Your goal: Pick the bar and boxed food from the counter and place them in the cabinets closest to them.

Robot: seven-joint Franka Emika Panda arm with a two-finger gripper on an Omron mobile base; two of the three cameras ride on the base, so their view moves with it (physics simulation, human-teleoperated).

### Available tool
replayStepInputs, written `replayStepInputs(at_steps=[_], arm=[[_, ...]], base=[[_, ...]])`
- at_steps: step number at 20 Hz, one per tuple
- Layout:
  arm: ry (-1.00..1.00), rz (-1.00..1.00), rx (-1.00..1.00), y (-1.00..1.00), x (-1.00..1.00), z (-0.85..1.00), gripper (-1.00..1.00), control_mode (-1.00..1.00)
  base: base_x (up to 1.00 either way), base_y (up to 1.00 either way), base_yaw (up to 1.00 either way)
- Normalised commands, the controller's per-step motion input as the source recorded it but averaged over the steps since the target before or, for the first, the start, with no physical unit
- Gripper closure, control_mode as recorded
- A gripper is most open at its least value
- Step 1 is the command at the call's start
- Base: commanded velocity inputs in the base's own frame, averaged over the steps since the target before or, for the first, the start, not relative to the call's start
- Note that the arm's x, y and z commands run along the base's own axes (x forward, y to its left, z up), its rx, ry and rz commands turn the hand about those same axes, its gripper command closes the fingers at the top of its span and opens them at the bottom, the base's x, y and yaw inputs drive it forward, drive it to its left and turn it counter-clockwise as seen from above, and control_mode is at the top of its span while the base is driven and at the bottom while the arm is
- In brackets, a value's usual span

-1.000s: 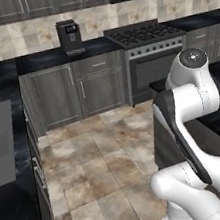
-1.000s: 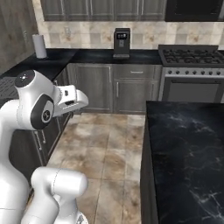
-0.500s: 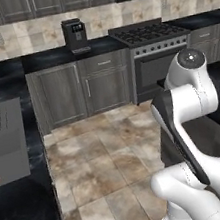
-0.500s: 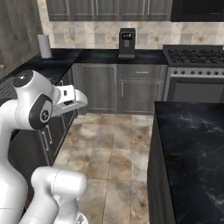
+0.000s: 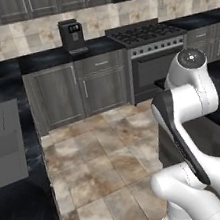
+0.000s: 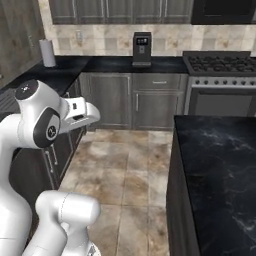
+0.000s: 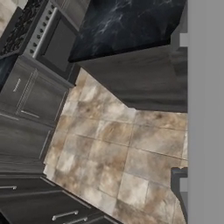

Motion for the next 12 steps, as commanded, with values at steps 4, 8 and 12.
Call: replayStepInputs(at_steps=[4,8,12], arm=[[0.00,0.00,0.00,0.00,0.00,0.00,-1.00,1.00],[0.00,0.00,0.00,0.00,0.00,0.00,-1.00,1.00],[0.00,0.00,0.00,0.00,0.00,0.00,-1.00,1.00]], base=[[0.00,-0.03,-0.27],[0.00,0.00,-0.35],[0.00,0.00,-0.38]])
